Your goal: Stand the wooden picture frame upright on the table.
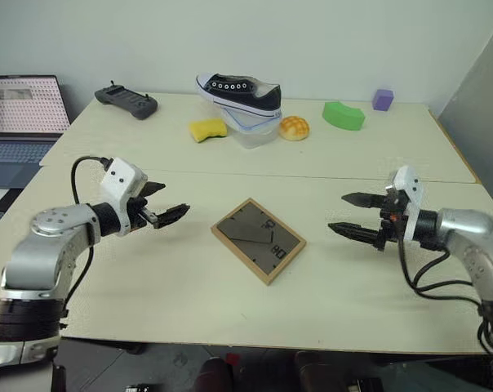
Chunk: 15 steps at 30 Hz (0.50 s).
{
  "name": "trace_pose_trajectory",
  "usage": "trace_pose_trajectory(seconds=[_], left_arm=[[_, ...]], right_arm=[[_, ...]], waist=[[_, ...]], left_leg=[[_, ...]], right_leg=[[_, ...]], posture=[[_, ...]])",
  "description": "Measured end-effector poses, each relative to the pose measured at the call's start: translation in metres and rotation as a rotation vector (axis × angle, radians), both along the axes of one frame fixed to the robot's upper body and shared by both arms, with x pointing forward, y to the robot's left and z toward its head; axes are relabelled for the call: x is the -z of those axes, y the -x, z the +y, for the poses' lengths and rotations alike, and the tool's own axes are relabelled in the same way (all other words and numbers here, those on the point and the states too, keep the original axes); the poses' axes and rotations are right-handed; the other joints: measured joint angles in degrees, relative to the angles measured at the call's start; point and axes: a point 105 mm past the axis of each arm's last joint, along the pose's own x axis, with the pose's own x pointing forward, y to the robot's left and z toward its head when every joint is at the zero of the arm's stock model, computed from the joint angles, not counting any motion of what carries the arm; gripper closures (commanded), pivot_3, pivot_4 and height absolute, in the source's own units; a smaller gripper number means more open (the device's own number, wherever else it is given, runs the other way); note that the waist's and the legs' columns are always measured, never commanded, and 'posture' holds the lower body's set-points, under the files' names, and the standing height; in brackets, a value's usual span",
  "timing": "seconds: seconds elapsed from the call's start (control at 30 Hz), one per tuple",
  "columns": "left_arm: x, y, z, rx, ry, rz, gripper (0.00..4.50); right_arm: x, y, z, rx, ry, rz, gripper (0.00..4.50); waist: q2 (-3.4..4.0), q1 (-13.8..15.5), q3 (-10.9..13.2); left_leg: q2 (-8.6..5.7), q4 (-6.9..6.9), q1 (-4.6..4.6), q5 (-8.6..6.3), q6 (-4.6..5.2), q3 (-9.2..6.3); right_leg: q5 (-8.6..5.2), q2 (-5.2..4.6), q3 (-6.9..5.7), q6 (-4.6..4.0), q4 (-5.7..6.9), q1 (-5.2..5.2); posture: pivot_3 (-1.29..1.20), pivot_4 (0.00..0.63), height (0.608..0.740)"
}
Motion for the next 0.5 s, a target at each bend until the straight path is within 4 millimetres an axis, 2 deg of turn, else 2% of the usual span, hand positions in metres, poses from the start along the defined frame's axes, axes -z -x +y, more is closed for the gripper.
trace_pose_trajectory(seconds=[0.23, 0.3, 0.43, 0.5], left_arm=[[0.007, 0.007, -0.006, 0.056, -0.034, 0.042, 0.0], [0.007, 0.008, -0.008, 0.055, -0.026, 0.045, 0.36], [0.011, 0.024, -0.02, 0.082, 0.06, 0.102, 1.23], [0.022, 0.036, -0.023, 0.093, 0.045, 0.151, 1.64]], right_arm=[[0.011, -0.014, -0.004, -0.028, 0.056, 0.019, 0.05], [0.014, -0.019, -0.007, -0.014, 0.063, 0.006, 0.0], [0.021, -0.034, 0.001, -0.001, 0.048, -0.015, 0.82], [0.023, -0.046, 0.007, 0.013, 0.06, -0.046, 1.29]], waist=[[-0.02, 0.02, 0.02], [-0.02, 0.03, 0.02], [-0.03, -0.46, 0.02], [0.02, -0.95, 0.06]], left_leg=[[0.01, 0.0, -0.09, 0.0, 0.01, 0.0], [0.02, 0.01, -0.09, 0.0, 0.01, 0.0], [0.04, 0.04, -0.07, 0.0, 0.01, 0.01], [0.05, 0.0, -0.04, 0.0, 0.0, 0.01]], right_leg=[[0.0, 0.0, 0.0, 0.0, 0.0, -0.1], [0.0, -0.01, 0.01, 0.0, 0.0, -0.1], [0.0, 0.0, 0.03, 0.0, 0.08, -0.12], [0.0, 0.01, 0.03, 0.0, 0.1, -0.13]], posture=[[0.0, 0.15, 0.74], [0.0, 0.15, 0.74], [0.0, 0.15, 0.74], [0.0, 0.15, 0.74]])
